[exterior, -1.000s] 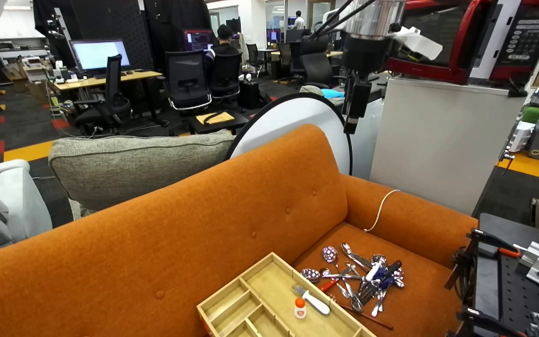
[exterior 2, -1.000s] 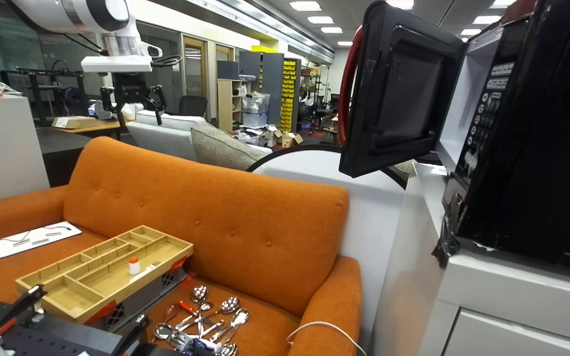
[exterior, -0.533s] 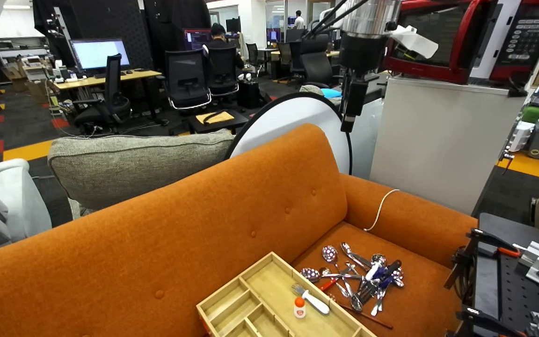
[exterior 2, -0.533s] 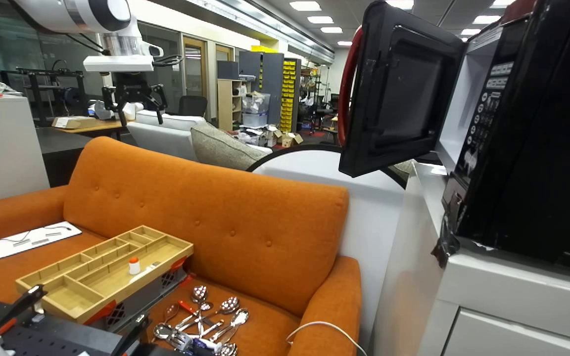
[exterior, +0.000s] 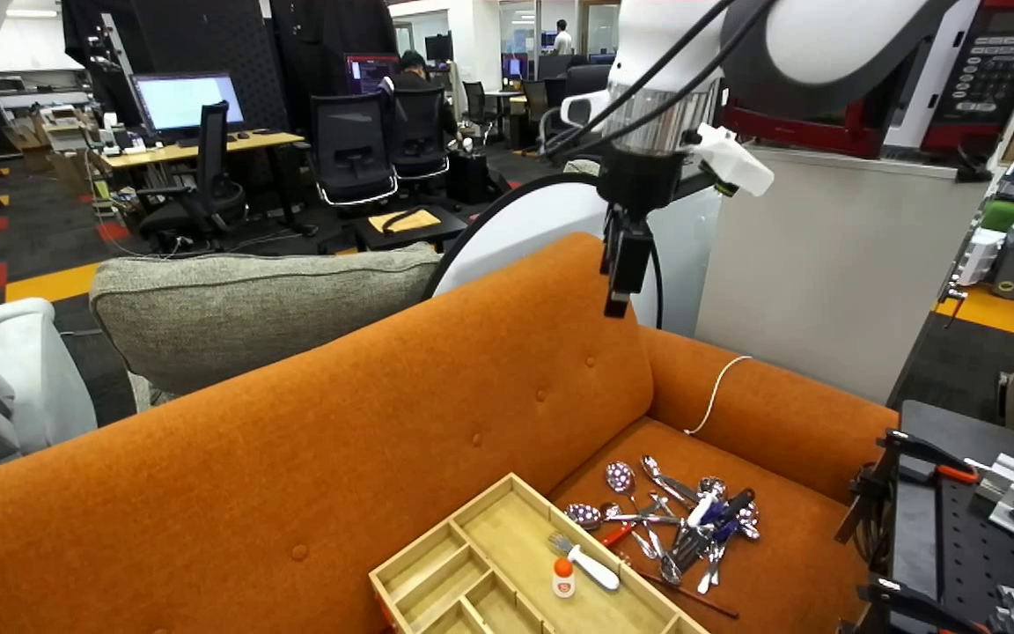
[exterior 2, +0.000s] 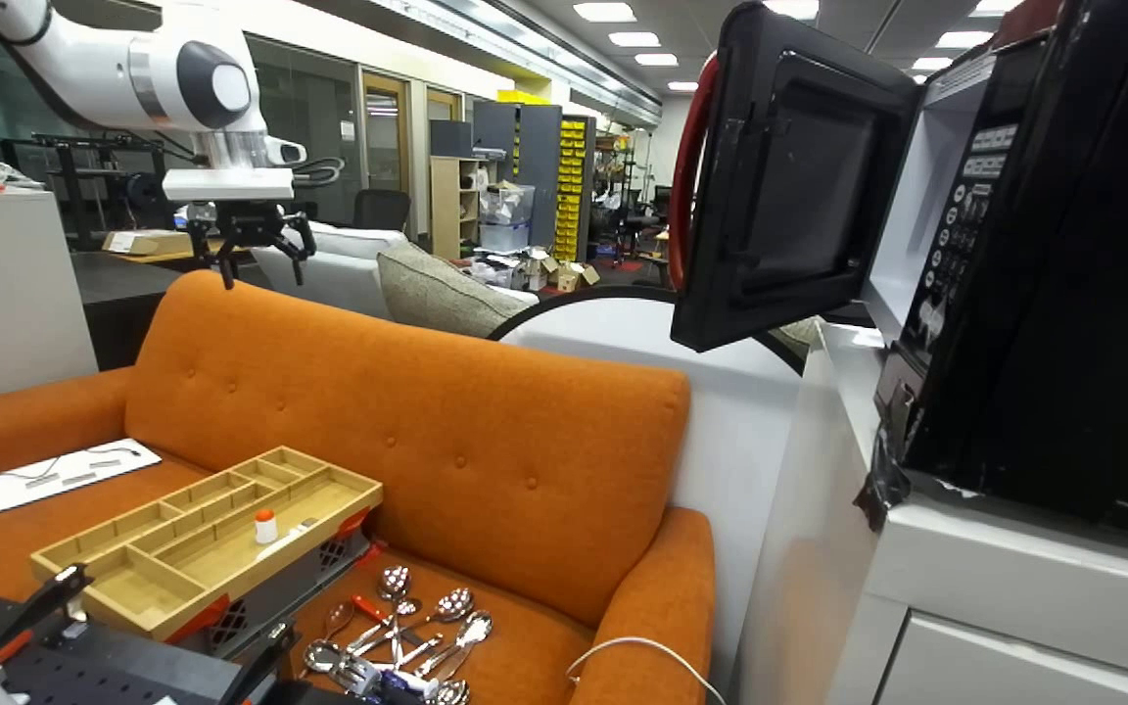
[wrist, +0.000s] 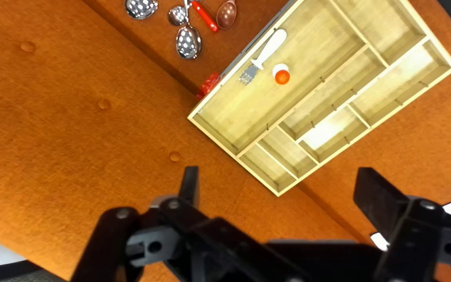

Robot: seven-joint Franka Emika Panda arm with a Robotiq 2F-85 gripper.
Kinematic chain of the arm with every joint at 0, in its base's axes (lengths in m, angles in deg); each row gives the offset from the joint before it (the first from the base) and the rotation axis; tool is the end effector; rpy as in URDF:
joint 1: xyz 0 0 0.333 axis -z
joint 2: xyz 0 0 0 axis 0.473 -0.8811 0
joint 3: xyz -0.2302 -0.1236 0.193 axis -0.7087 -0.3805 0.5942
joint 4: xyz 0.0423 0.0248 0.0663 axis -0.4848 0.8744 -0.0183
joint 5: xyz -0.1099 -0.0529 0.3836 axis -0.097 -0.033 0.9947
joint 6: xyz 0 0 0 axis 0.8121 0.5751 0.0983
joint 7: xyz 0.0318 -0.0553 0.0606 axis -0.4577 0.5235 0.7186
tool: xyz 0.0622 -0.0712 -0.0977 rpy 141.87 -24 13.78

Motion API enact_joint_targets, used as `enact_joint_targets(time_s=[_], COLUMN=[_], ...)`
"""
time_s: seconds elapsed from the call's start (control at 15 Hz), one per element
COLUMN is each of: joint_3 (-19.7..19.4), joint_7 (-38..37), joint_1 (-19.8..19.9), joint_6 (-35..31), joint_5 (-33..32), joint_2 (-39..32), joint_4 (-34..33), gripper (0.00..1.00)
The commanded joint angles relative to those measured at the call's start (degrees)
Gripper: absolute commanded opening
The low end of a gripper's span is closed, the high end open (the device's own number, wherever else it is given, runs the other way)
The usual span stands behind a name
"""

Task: Pick up the small object from the wooden tray and put it on the couch.

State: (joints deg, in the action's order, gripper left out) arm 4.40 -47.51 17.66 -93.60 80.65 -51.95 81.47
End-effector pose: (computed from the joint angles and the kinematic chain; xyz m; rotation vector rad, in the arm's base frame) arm 0.5208 0.1501 0.3625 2.9623 0.8840 0.2189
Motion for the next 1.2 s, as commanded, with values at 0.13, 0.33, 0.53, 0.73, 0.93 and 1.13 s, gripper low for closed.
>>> enact_joint_targets(time_s=[0.13, 0.33, 0.53, 0.73, 0.93, 1.13], joint_3=[3.06, 4.08, 4.61, 4.60, 4.62, 4.50], joint_7=[4.83, 4.82, 3.33, 3.33, 3.34, 3.00], joint_1=[0.08, -0.28, 0.11, 0.14, 0.14, 0.04], joint_6=[-1.72, -0.96, -2.02, -2.00, -2.00, -1.91], joint_5=[-1.57, -4.17, -4.16, -4.15, -4.15, -4.44], joint_2=[-11.53, -17.33, -17.85, -17.61, -17.46, -17.60], joint_4=[-5.95, -9.64, -8.64, -8.65, -8.60, -8.71], gripper=[1.00, 1.00, 1.00, 1.00, 1.00, 1.00])
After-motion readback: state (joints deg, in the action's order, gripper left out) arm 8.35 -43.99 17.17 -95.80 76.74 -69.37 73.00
